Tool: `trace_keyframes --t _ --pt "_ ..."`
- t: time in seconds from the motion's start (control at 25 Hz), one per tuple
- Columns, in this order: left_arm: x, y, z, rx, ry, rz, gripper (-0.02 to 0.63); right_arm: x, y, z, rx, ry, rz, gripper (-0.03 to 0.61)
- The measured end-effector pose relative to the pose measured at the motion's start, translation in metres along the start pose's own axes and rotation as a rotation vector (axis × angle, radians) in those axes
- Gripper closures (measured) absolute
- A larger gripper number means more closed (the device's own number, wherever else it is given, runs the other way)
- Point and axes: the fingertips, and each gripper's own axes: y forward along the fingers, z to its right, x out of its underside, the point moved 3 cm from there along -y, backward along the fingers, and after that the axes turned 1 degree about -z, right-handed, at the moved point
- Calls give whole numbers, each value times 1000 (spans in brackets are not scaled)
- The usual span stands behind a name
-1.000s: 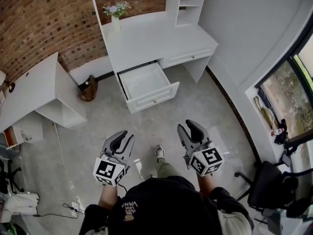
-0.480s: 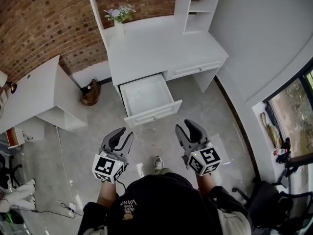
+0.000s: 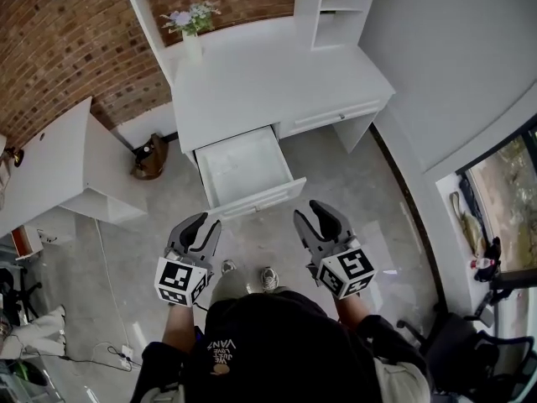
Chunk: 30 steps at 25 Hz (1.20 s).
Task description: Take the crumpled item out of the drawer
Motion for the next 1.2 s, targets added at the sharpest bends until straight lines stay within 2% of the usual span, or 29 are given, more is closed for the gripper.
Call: trace_keyframes --t 0.28,0.76,1.0,1.2 --pt "7 55 -39 51 36 -49 512 5 22 17 65 33 -16 439" --pt "30 171 -116 256 163 -167 512 5 115 34 207 66 -48 430" --pt "61 224 -150 343 215 -266 503 6 168 43 260 88 -85 423" --pt "106 267 -170 368 196 -368 492 15 195 51 308 121 -106 422"
